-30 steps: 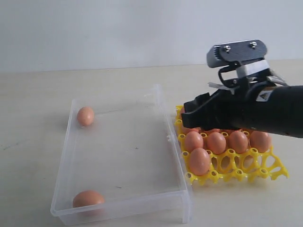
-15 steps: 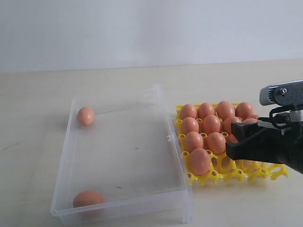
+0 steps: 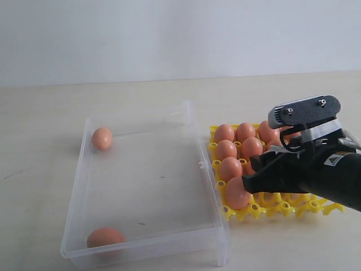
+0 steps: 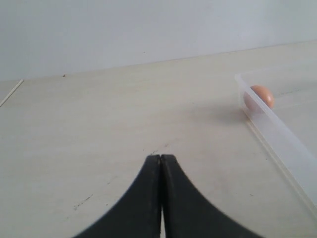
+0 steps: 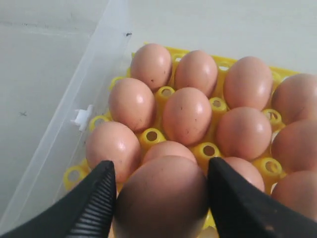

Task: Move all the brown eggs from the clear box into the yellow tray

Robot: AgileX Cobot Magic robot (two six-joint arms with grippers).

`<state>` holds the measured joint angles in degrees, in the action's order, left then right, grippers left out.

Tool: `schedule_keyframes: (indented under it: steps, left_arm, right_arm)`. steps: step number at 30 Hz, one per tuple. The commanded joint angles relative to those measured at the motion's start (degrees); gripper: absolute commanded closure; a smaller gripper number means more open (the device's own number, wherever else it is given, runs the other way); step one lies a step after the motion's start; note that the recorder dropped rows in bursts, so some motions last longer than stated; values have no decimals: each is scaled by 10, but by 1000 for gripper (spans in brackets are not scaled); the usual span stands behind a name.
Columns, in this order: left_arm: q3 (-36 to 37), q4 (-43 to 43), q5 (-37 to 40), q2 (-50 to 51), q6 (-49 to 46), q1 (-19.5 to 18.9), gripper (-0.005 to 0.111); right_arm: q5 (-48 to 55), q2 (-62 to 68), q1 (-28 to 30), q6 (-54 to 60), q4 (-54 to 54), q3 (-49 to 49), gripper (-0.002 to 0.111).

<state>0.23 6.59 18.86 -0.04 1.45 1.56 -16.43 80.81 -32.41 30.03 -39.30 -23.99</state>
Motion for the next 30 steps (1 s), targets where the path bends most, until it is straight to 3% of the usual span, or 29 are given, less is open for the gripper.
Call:
schedule_keyframes:
  steps: [1,30]
  left_arm:
    - [-2,1,-8,0,2,1,107]
    - [-2,1,-8,0,2,1,107]
  right_arm:
    - [7,22,2,10,7,-10,108]
    - [-35,90,2,10,7,-11,108]
